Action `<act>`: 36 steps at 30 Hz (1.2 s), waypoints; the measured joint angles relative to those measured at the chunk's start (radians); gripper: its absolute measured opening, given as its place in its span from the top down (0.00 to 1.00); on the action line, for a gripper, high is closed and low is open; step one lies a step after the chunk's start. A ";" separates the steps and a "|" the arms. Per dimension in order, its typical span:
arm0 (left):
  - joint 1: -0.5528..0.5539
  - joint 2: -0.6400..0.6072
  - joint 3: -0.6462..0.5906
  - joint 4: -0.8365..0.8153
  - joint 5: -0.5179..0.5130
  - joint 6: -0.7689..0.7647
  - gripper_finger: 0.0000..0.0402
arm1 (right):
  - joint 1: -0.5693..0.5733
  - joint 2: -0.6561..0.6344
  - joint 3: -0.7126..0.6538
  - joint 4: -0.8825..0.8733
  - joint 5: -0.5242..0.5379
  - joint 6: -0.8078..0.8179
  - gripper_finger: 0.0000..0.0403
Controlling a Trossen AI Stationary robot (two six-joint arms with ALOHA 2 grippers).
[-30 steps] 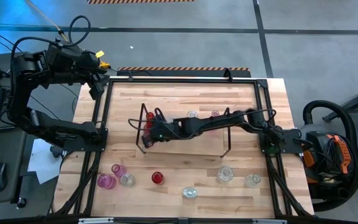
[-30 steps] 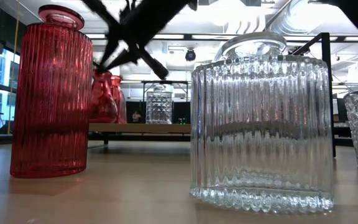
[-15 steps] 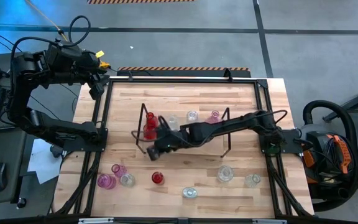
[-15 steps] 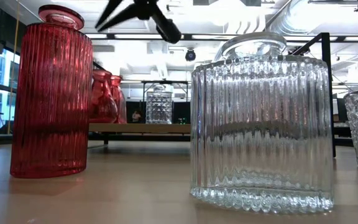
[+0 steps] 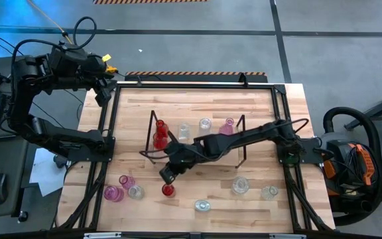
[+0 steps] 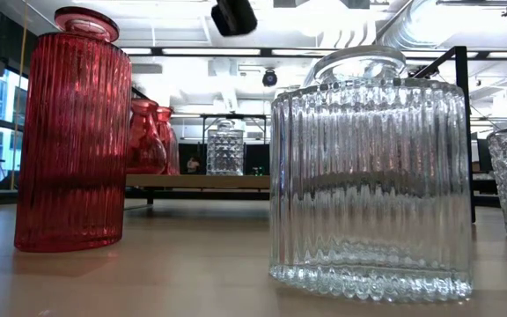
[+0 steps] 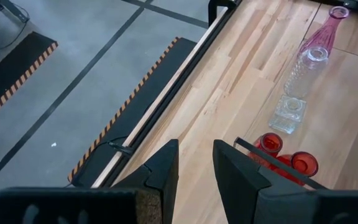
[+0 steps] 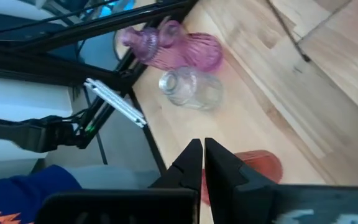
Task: Sort vases onto shelf
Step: Put the red vase aligned with the other red vase on the shelf
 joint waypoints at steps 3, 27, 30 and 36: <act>0.000 0.000 0.000 0.000 0.000 -0.001 0.78 | 0.016 0.000 0.019 0.002 0.030 0.002 0.96; 0.000 0.043 0.000 0.005 0.000 -0.079 0.78 | 0.040 0.001 0.015 -0.282 -0.102 -0.129 0.53; 0.000 0.041 0.000 0.002 0.000 -0.114 0.78 | 0.033 0.002 0.014 -0.295 -0.105 -0.185 0.53; 0.000 0.038 0.000 0.000 0.000 -0.143 0.78 | 0.026 0.002 0.013 -0.297 -0.076 -0.230 0.53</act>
